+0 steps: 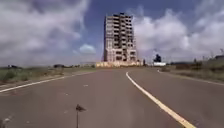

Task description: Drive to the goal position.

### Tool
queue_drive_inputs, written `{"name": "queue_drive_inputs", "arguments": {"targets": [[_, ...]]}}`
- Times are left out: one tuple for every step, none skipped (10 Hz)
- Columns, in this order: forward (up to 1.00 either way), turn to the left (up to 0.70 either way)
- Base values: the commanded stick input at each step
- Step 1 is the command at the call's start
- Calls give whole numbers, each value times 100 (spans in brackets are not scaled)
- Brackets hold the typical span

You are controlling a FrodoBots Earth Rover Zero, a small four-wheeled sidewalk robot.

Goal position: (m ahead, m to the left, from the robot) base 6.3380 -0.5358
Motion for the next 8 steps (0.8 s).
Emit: {"name": "queue_drive_inputs", "arguments": {"targets": [[100, 0], [100, 0], [100, 0], [100, 0], [100, 0], [100, -6], [100, -13], [100, -20]]}}
